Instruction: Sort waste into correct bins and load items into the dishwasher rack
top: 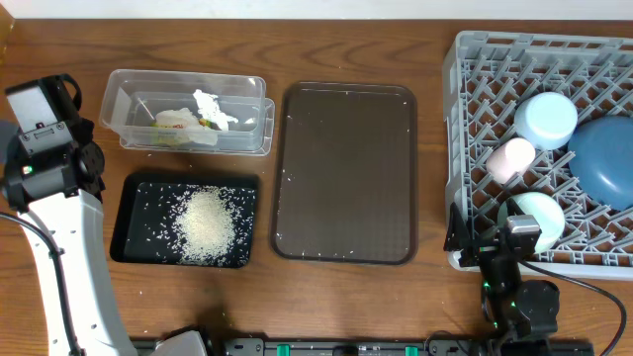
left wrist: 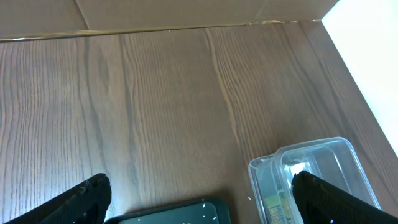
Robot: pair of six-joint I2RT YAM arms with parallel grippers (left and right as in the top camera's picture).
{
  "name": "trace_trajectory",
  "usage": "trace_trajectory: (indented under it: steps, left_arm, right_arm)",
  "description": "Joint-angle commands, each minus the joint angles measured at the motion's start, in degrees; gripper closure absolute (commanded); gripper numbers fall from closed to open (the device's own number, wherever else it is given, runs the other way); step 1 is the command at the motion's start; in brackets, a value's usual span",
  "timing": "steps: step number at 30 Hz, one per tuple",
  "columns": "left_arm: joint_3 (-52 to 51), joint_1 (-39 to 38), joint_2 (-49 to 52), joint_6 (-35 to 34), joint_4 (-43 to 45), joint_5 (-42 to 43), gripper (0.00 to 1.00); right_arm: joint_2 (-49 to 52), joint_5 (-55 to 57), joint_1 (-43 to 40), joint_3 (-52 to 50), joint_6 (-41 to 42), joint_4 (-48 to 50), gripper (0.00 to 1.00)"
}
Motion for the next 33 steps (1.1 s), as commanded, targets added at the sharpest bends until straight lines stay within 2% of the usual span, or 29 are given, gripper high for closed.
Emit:
trace_trajectory:
  steps: [1,23,33]
  left_arm:
    - [0.2,0.26,0.13,-0.26,-0.2,-0.09,0.05]
    - [0.17,0.26,0.33,-0.24,-0.2,-0.09,0.05]
    - [0.17,0.04,-5.01,-0.26,-0.2,-0.09,0.05]
  right_arm:
    - [-0.39,0.37,0.42,-0.09,0.85,-0.26,0.01]
    - [-0.39,0.37,0.42,-0.09,0.85,-0.26,0.01]
    - [-0.39,0.37,0.42,-0.09,0.85,-0.26,0.01]
